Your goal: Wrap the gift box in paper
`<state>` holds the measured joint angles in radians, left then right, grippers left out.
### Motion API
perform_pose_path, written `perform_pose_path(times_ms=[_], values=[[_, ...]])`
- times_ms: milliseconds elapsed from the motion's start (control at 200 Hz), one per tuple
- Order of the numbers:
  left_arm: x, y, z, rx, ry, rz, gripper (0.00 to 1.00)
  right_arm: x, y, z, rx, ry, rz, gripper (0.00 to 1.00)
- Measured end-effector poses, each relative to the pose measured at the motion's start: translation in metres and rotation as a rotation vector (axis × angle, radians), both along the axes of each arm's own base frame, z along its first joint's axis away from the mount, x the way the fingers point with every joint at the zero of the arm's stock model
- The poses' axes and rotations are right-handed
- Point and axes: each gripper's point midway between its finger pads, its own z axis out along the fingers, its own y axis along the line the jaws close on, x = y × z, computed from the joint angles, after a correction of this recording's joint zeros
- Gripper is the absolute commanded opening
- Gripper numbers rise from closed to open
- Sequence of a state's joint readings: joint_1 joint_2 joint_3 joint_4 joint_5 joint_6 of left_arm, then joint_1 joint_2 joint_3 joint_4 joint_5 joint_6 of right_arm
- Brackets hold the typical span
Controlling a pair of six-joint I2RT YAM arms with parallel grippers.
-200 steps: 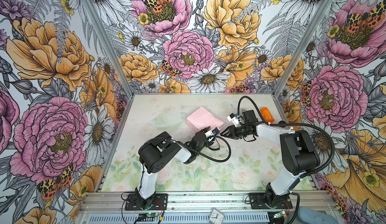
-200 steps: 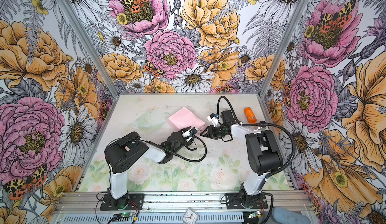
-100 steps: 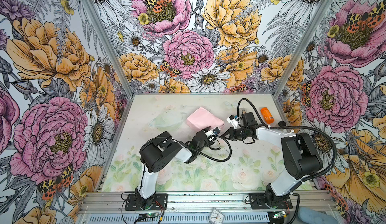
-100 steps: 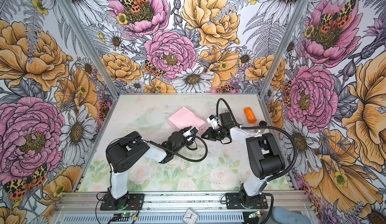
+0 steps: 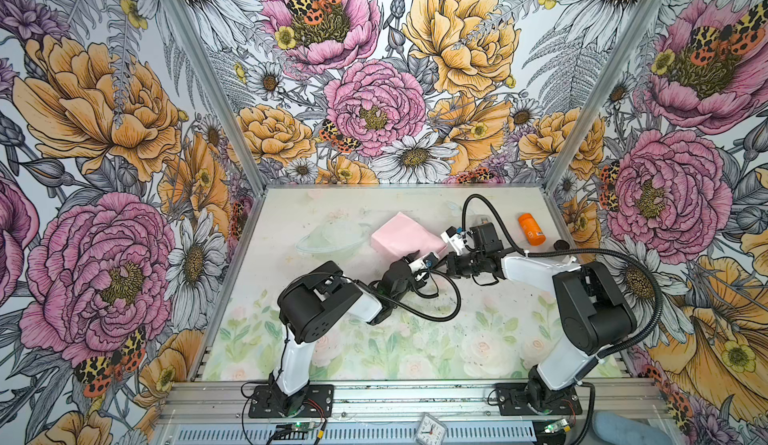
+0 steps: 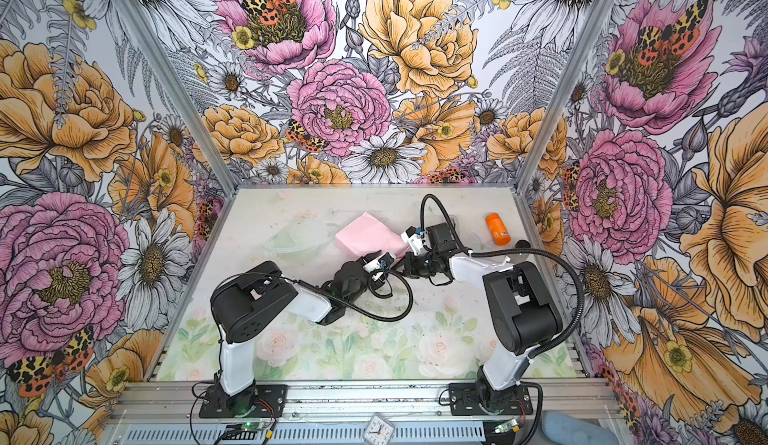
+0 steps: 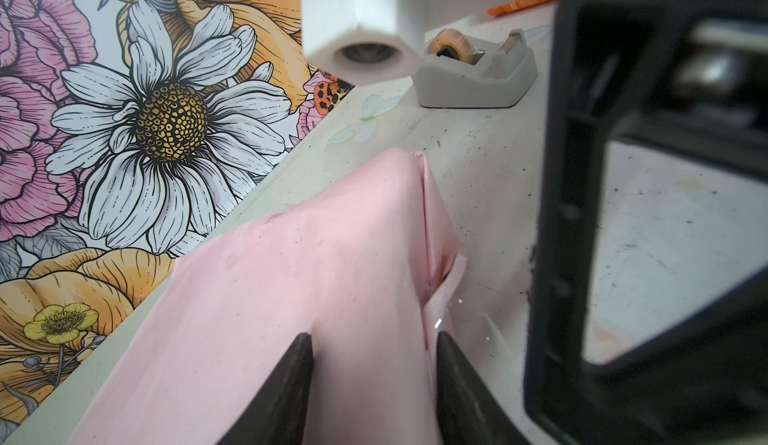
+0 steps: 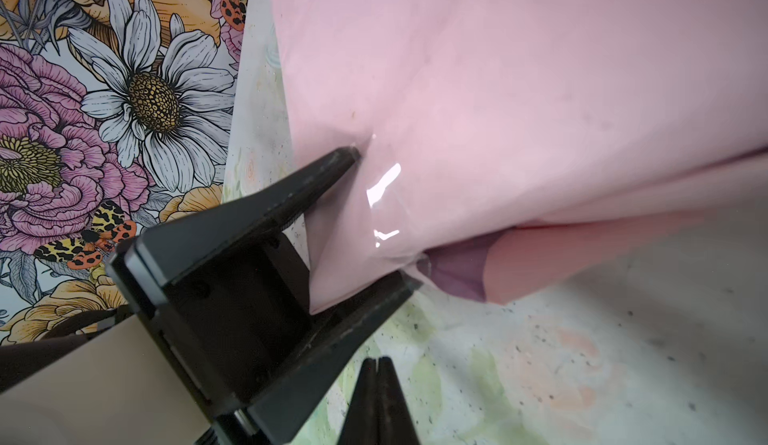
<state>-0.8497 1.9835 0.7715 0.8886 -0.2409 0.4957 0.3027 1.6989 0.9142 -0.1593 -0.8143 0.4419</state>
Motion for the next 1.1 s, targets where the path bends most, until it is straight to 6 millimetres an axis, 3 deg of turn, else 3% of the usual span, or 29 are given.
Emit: perform_pose_path(times_ms=[620,935,1101], values=[[0.000,0.000,0.000,0.000,0.000,0.000,0.48,0.040,0.003,-0.013,0.006,-0.044,-0.087,0.00],[0.000,0.000,0.000,0.000,0.000,0.000,0.48,0.038,-0.001,-0.023,0.019,-0.049,-0.131,0.11],[0.000,0.000,0.000,0.000,0.000,0.000,0.48,0.018,-0.010,-0.034,-0.004,-0.019,-0.147,0.11]])
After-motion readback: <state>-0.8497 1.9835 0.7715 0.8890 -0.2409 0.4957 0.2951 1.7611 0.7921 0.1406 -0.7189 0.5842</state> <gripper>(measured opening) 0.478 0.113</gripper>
